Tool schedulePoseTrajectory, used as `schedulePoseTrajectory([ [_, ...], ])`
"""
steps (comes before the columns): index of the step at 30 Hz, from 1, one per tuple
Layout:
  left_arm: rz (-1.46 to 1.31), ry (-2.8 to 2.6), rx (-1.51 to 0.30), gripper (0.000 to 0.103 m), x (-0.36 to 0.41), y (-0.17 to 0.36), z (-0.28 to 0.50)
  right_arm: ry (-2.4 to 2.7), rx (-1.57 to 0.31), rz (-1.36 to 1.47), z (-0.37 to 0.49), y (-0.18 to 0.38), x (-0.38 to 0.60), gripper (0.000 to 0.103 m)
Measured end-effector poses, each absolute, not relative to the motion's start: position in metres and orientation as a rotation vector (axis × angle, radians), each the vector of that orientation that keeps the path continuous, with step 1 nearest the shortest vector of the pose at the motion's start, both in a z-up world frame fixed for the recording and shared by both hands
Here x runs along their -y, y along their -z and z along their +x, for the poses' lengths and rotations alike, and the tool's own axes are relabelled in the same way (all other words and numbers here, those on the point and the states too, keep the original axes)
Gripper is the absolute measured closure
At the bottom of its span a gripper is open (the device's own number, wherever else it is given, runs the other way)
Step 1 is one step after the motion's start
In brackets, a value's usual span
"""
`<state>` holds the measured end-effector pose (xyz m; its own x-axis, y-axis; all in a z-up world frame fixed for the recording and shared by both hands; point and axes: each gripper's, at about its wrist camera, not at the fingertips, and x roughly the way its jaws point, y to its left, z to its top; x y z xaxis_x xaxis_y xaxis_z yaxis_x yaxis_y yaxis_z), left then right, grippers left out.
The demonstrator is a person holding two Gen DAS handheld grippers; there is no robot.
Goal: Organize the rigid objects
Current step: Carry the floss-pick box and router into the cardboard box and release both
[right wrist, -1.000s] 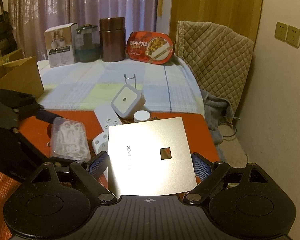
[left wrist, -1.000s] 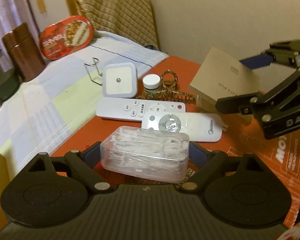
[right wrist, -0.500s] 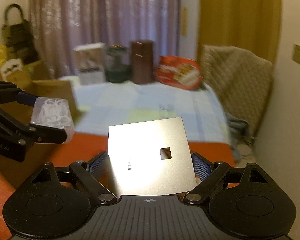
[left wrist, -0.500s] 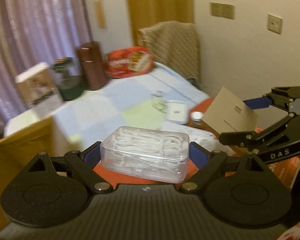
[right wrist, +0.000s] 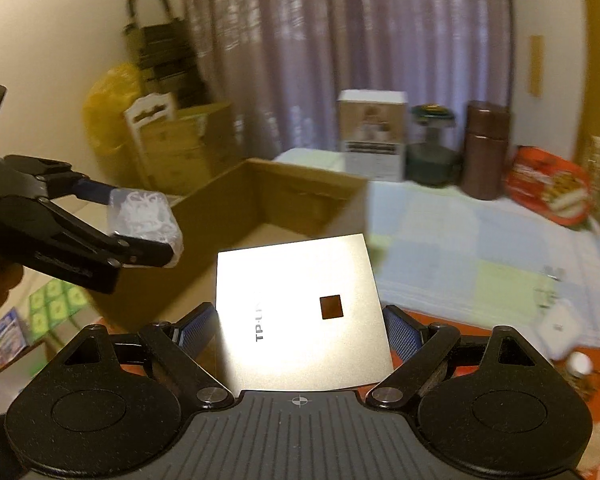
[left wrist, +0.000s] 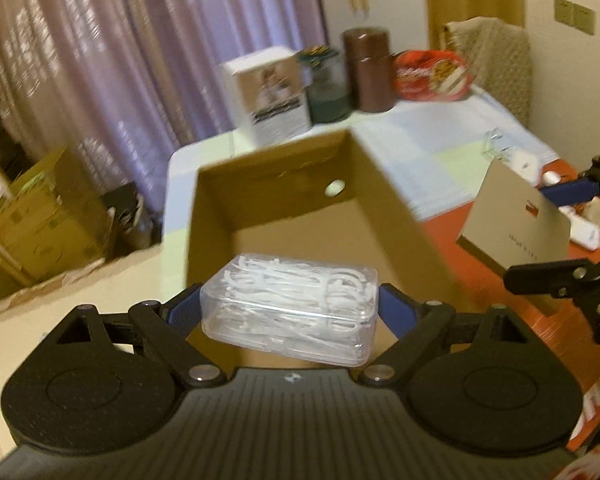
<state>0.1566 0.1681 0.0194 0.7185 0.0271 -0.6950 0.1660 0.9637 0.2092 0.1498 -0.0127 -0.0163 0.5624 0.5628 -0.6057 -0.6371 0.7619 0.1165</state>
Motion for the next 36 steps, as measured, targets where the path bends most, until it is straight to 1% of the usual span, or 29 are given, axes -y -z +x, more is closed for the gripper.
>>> schedulePoseTrajectory([
  [4, 0.232, 0.09, -0.788, 0.014, -0.189, -0.007, 0.155, -0.738, -0.681, -0.157, 0.157, 0.024, -0.02, 0.017],
  [8, 0.23, 0.114, -0.797, 0.014, -0.195, 0.003, 0.157, -0.74, -0.697, -0.168, 0.167, 0.033, -0.043, 0.017],
  [19, 0.236, 0.177, -0.831, 0.013, -0.197, 0.023, 0.167, -0.725, -0.714, -0.187, 0.183, 0.043, -0.058, 0.017],
  [36, 0.207, 0.123, -0.743, 0.012, -0.212, -0.007, 0.146, -0.755, -0.735, -0.199, 0.177, 0.05, -0.063, 0.017],
])
